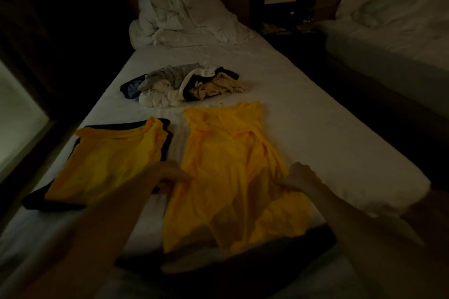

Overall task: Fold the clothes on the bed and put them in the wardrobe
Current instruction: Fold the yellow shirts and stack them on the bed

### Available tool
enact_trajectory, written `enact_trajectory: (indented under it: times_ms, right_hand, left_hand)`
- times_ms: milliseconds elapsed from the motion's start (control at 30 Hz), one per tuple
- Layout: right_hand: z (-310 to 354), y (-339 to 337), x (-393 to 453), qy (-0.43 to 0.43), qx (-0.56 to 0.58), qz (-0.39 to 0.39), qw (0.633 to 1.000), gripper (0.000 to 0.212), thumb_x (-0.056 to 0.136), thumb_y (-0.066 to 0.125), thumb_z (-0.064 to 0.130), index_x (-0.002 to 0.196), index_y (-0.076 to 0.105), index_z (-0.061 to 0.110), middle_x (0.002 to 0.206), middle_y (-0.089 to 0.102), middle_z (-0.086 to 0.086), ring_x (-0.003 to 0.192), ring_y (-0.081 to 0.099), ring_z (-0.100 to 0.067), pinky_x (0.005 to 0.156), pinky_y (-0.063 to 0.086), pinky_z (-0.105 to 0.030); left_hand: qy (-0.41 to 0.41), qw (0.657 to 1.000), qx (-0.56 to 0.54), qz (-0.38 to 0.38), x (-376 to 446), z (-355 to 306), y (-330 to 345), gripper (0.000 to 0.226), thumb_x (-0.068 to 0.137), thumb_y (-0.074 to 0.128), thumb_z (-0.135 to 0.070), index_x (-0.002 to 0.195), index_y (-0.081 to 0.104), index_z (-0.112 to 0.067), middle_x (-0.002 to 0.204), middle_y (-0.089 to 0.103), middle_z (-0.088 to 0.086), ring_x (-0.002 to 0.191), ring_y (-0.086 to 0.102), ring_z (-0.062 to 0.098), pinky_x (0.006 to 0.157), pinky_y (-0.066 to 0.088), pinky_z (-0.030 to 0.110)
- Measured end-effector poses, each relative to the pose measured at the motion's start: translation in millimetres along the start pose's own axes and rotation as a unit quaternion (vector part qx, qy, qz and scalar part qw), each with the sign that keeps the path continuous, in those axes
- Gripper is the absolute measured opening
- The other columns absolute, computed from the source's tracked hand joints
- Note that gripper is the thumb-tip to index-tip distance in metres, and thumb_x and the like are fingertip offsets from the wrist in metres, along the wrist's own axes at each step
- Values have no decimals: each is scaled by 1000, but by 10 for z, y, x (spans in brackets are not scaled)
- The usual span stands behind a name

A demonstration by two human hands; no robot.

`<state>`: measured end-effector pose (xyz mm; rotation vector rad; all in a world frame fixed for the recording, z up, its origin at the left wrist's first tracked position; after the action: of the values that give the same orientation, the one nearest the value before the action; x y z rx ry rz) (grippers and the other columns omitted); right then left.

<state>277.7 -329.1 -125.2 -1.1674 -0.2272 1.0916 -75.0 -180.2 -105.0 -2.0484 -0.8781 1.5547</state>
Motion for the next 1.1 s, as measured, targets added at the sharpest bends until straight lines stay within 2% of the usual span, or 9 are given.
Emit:
enact_trajectory:
  times_ms: [133,333,467,600,667,767,867,967,1100]
  right_hand:
    - [-60,147,-327,-6,-19,8,1000,64,80,68,58,114,52,7,112,58,-14,100,61,-32,79,52,-36]
    - [88,67,-655,-43,17,-105,993,34,88,60,14,117,44,13,111,56,-15,96,60,-34,79,55,-43]
    - [458,205,-792,-99,19,-107,989,35,86,62,12,116,46,11,112,58,-16,98,62,-36,78,55,-42]
    - [723,638,-930,-132,200,35,970,19,89,66,25,103,57,16,102,62,-15,79,69,-31,58,60,-42]
    - [682,667,-962,-150,226,15,962,9,94,59,26,100,58,19,98,65,-14,74,69,-29,59,61,-45]
    - [441,635,-971,-191,89,-62,976,21,86,58,24,107,52,25,105,61,-7,91,64,-29,77,56,-47]
    - [258,963,-1029,-256,-140,-11,956,63,81,64,29,137,36,28,135,36,-2,125,39,-29,93,46,-44]
    - [159,1061,-1065,-261,-288,-41,921,90,79,68,21,150,13,33,150,14,0,138,20,-32,102,37,-47]
    - [396,876,-1086,-324,-328,-99,882,68,85,59,12,146,32,26,144,34,-8,134,33,-34,101,34,-49]
  left_hand:
    - [15,999,38,8,-319,223,598,86,81,75,-43,148,30,-14,145,41,15,126,48,36,95,49,42]
    - [103,982,-7,-159,-492,277,409,112,79,72,-7,152,-7,-39,104,57,11,63,53,20,50,46,31]
    - [132,966,79,-210,-814,-49,351,64,80,74,-15,134,39,-11,88,53,4,66,53,18,53,47,30]
    - [137,983,-121,7,-835,-239,872,53,79,79,-39,113,58,-4,94,71,16,70,72,31,61,59,38]
    - [171,976,-126,-47,-863,-288,798,44,88,68,-41,110,64,-2,90,72,11,70,72,27,60,58,35]
    - [261,936,119,-205,-908,-257,664,42,90,62,-32,127,59,-13,109,63,-1,97,63,17,83,54,37]
    - [334,895,256,-150,-797,-110,1122,66,84,62,-23,145,40,-24,149,35,3,135,36,25,106,38,45]
    - [344,836,366,-221,-803,-123,1217,77,81,55,-5,147,31,-37,150,28,-1,137,31,24,99,38,42]
    - [329,837,344,-269,-800,-253,1046,44,92,48,-15,135,52,-27,135,44,1,126,42,22,97,36,35]
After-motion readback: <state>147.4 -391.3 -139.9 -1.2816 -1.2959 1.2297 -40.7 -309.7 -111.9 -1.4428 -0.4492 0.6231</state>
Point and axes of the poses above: each hand's wrist, its own x-axis towards the middle knuckle, its own y-axis out of the palm, z = x × y, the point moved 10 cm from there along x, towards the middle knuckle
